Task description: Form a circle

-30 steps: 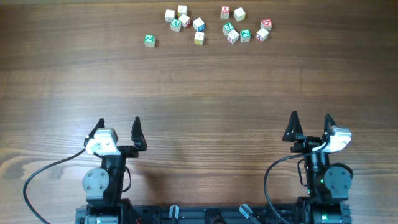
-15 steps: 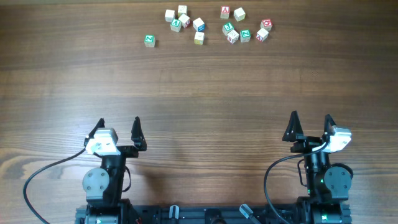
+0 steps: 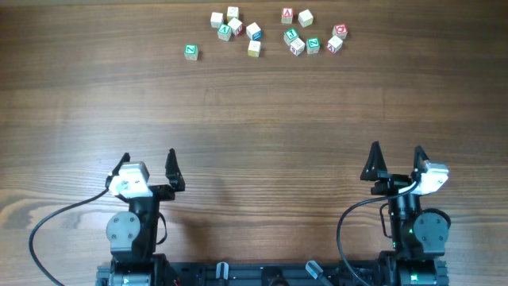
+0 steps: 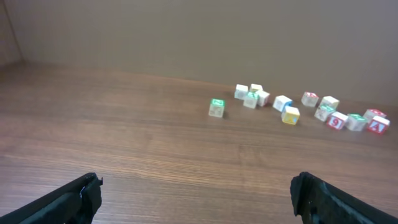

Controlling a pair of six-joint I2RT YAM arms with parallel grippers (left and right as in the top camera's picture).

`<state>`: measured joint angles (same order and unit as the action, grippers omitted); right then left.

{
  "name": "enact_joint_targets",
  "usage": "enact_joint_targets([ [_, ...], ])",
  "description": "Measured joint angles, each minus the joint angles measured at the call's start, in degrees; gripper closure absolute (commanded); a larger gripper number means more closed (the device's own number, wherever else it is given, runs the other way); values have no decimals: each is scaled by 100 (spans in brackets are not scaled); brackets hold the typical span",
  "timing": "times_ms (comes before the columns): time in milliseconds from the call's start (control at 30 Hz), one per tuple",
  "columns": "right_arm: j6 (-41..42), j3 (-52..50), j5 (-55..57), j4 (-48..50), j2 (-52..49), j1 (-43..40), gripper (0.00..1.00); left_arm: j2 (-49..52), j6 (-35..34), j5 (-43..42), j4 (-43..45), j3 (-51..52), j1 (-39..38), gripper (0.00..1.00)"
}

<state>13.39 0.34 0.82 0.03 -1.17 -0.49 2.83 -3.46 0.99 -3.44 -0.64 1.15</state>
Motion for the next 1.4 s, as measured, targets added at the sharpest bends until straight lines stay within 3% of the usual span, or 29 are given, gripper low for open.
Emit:
enact_joint_targets([
  [167,0,0,-2,0,0,0,0,33,63,-48,1051,28,0,0],
  [333,0,0,0,0,0,0,0,33,13,-498,1298,26,0,0],
  [467,0,0,0,0,0,0,0,76,-437,-796,1244,-46,0,0],
  [667,0,0,0,4,0,0,0,892,-675,-1137,1176,-1261,0,0],
  [900,0,0,0,4,2,0,0,3060,-717,-1355,162,-3473,0,0],
  [1233,0,0,0,0,0,0,0,6411,-595,-1696,-2507,-7329,-48,0],
  [1400,0,0,0,0,0,0,0,7145,-179,-1899,-2588,-7973,-321,0],
])
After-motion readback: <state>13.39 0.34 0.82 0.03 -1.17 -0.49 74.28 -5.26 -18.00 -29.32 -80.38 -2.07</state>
